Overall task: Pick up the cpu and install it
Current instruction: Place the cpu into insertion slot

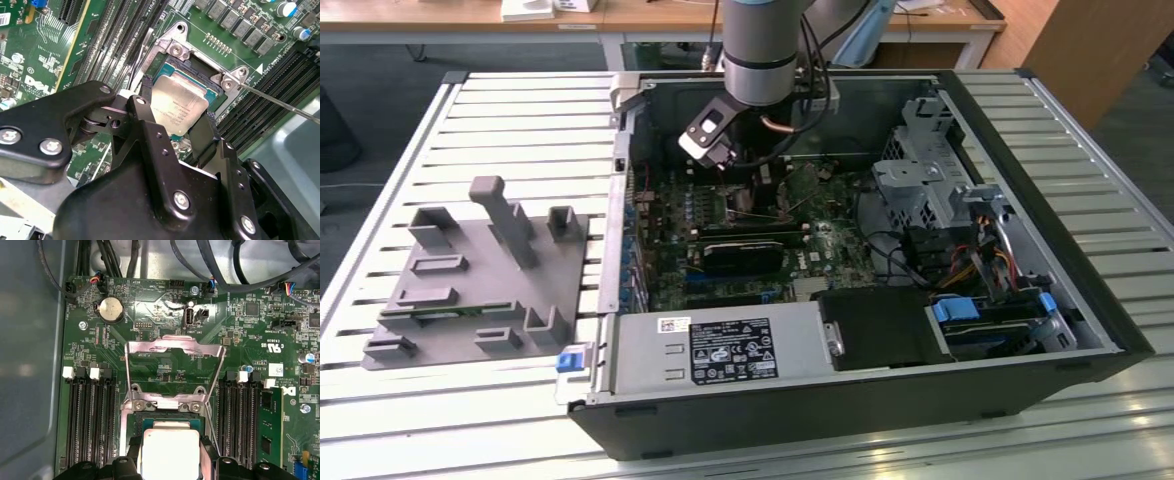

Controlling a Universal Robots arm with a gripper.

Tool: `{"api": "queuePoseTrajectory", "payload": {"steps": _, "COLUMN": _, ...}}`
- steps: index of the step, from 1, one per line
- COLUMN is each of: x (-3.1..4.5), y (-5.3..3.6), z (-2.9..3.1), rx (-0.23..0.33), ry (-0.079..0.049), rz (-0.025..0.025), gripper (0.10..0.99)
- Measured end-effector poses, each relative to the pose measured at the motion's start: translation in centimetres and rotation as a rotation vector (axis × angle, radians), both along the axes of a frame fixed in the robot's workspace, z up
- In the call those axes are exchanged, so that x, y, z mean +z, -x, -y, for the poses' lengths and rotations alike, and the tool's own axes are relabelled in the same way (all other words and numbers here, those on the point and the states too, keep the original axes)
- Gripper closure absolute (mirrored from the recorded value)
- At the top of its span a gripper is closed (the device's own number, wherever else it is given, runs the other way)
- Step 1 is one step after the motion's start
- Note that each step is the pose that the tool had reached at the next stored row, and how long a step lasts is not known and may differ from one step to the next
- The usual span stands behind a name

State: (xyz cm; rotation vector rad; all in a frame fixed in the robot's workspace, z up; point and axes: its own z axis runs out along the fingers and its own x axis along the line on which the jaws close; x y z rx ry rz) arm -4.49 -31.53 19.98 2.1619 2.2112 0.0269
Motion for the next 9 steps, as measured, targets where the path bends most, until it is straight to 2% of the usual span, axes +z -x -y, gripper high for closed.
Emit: {"api": "queuePoseTrajectory", "payload": {"steps": 9, "x": -0.36, "y": 0.03, "z": 0.0, "rx": 0.0, "ry": 0.0, "rz": 0.0, "gripper": 0.545}}
